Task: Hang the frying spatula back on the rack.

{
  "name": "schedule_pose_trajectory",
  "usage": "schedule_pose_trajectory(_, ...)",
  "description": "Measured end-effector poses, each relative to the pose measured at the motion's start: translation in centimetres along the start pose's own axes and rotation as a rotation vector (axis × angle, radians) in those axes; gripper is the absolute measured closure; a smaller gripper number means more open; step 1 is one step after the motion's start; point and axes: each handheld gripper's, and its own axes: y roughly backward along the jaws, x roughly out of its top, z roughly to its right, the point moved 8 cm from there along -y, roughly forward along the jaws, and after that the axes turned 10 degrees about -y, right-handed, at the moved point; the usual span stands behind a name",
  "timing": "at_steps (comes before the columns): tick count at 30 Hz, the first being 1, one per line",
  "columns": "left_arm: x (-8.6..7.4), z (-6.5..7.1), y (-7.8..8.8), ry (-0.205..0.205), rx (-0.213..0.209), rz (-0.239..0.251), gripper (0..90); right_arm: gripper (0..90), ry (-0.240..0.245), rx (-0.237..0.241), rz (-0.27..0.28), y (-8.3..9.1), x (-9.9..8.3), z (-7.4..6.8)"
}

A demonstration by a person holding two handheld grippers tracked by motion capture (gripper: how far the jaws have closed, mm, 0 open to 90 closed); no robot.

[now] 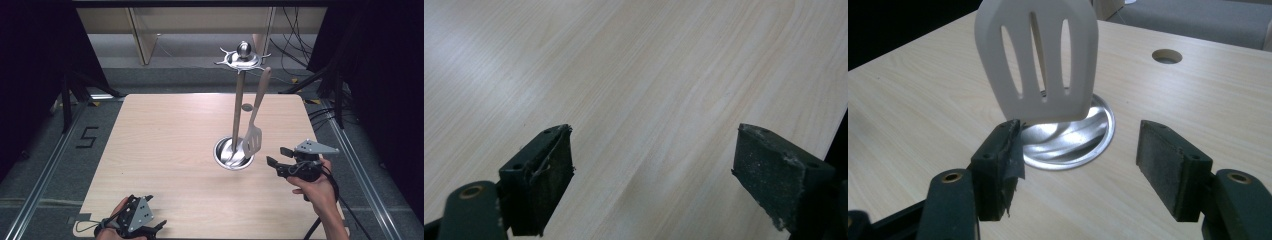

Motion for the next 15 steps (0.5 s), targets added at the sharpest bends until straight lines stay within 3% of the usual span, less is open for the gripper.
schedule_pose_trajectory(1,-0.1,0.0,0.0,-0.002,0.001,-0.004,15.5,35.6,-0.034,0.011,-0.017,0.0,-0.4,-0.3)
schedule_pose_trajectory(4,-0.1,-0.1,-0.1,0.0,0.004,-0.009,15.5,35.3,-0.002,0.019,-0.03,-0.2,-1.0,-0.1)
schedule_pose_trajectory(10,-0.1,-0.1,0.0,-0.001,0.001,-0.006,15.5,34.9,-0.023,0.031,-0.031,-0.4,-1.6,-0.3)
schedule_pose_trajectory(14,-0.1,-0.1,0.1,-0.006,0.004,-0.004,15.5,34.4,-0.017,0.035,-0.037,-0.2,-1.8,-0.4)
schedule_pose_trajectory(15,-0.1,-0.1,0.1,-0.006,0.004,-0.002,15.5,34.2,0.004,0.041,-0.042,-0.1,-2.0,-0.4)
